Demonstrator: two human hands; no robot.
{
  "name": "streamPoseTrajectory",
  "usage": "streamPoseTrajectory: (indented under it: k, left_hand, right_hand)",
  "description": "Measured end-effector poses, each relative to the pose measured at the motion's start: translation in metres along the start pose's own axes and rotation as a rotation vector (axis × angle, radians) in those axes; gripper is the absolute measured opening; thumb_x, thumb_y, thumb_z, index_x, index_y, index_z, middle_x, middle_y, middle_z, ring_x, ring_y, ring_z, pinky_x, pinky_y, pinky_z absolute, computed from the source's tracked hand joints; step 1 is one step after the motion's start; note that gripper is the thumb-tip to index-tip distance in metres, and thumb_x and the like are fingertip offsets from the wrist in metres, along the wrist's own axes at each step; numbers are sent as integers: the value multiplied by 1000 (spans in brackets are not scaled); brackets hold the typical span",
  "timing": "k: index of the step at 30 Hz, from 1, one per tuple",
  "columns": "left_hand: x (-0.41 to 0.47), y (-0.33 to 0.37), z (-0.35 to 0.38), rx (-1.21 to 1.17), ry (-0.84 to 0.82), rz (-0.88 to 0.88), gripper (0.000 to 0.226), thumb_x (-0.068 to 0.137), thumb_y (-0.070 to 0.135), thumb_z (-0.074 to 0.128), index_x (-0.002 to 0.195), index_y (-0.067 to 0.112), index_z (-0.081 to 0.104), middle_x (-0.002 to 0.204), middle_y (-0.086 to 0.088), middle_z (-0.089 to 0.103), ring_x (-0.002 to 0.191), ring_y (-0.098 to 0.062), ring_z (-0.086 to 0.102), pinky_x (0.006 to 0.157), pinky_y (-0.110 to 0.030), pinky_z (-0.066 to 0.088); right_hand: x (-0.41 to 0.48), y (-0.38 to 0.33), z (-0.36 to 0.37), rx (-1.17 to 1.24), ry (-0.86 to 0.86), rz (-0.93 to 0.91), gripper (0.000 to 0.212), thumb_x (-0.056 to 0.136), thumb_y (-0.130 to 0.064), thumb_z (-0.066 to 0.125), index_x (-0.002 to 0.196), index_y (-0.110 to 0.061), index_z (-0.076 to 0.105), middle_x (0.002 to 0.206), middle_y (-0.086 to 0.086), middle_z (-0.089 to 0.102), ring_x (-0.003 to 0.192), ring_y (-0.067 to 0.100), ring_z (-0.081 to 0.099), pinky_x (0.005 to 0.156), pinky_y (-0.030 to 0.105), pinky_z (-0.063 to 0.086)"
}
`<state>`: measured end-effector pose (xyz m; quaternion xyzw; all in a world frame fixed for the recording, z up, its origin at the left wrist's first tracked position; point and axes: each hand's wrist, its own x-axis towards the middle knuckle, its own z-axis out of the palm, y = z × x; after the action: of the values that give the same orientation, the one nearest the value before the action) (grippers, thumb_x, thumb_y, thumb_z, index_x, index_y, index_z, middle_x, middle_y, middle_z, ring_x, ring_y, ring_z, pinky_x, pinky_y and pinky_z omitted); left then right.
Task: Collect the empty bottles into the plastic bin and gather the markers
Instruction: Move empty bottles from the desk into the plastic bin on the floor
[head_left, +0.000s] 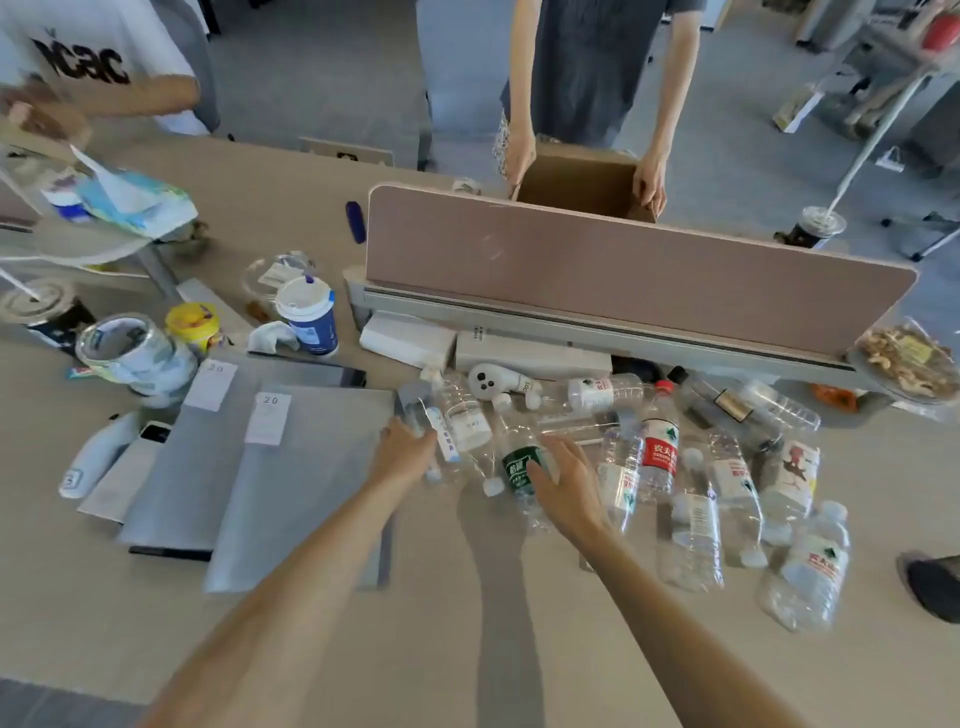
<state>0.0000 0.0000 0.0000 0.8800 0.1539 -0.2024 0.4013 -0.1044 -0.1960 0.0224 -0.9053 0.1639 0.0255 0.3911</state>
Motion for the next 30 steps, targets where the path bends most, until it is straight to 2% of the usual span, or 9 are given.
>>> streamPoseTrajectory:
  k: [7,11,14,15,17,19,22,26,30]
  left_hand:
    - [54,0,27,-129,-85,-263,89,87,40,66,146,2,12,146,-17,37,130,-35,46,102,-48,46]
    - [64,-3,41,-161,-43,-246,95,86,35,69,146,-3,7,148,-18,35,130,-35,46,104,-44,43]
    - [69,-6,41,-227,-62,-251,101,82,31,74,146,-4,4,139,-17,47,122,-35,55,99,-43,48]
    - [68,-6,37,-279,-74,-285,103,79,30,76,147,-3,7,132,-15,53,117,-35,59,94,-44,52]
    - [60,-9,23,-354,-116,-332,92,70,30,79,140,0,29,117,-15,61,100,-35,66,78,-45,58]
    - [45,-14,8,-430,-171,-323,61,69,25,77,120,0,53,95,-18,66,75,-33,68,61,-40,56]
    - [16,-22,-14,-538,-192,-257,29,78,18,68,102,2,60,71,-13,61,55,-28,60,53,-31,51]
    - [-17,-28,-41,-742,-112,-207,30,82,23,62,106,8,52,78,-11,59,60,-25,61,52,-31,51]
    - [-39,-46,-68,-943,-93,-151,59,67,31,61,118,4,49,94,-13,60,73,-23,62,61,-31,50]
  right_hand:
    - [19,-7,17,29,64,72,44,95,-25,55,138,-20,52,140,-1,51,126,18,48,93,23,36]
    - [28,-6,16,32,65,70,44,95,-26,54,139,-23,51,142,-1,50,129,18,46,93,24,35]
    - [33,-6,17,29,52,68,44,96,-30,53,139,-23,51,145,-2,48,132,19,45,99,29,37]
    - [35,-6,18,28,48,65,44,96,-31,53,139,-23,52,145,-2,48,131,18,45,101,30,38]
    - [38,-10,19,24,40,49,42,96,-30,53,137,-23,53,143,-2,50,117,15,52,98,29,40]
    - [41,-15,23,23,26,37,40,97,-29,52,137,-21,53,140,-1,51,98,10,53,91,26,40]
    - [51,-26,33,23,7,7,42,97,-28,51,138,-19,52,140,1,53,119,20,55,95,31,40]
    - [62,-47,53,53,-55,-21,44,96,-28,54,138,-16,51,138,8,53,124,27,51,95,34,41]
    - [78,-59,69,-18,-138,-59,46,93,-43,56,133,-22,54,141,8,47,127,28,47,96,35,40]
